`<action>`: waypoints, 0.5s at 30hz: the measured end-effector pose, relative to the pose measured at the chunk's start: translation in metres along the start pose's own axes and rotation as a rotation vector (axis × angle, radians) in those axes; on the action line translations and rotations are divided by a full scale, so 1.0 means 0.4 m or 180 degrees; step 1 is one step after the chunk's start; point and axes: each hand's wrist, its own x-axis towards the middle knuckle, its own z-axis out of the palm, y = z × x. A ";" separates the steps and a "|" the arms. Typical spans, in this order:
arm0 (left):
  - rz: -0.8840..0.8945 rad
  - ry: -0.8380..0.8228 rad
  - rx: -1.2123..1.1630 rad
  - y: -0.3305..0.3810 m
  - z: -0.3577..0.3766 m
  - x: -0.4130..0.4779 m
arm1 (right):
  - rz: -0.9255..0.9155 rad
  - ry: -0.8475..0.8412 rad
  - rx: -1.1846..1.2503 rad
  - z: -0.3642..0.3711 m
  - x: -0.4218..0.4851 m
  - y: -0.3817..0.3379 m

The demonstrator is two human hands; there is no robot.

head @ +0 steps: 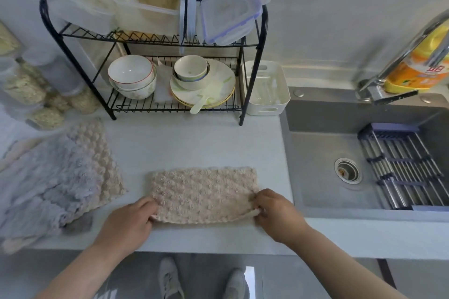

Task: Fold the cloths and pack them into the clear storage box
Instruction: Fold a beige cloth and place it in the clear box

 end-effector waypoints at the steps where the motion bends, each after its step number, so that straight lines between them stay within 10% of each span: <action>1: 0.0006 0.0035 0.0039 -0.002 0.005 -0.003 | -0.0044 0.0002 -0.0069 0.009 -0.003 0.002; 9: 0.0140 -0.0123 0.0483 0.041 -0.024 -0.030 | -0.0189 -0.0149 -0.0428 0.028 -0.041 0.001; 15: 0.0469 -0.0027 0.0041 0.144 -0.075 0.058 | 0.2031 0.0560 0.1696 -0.011 0.035 -0.091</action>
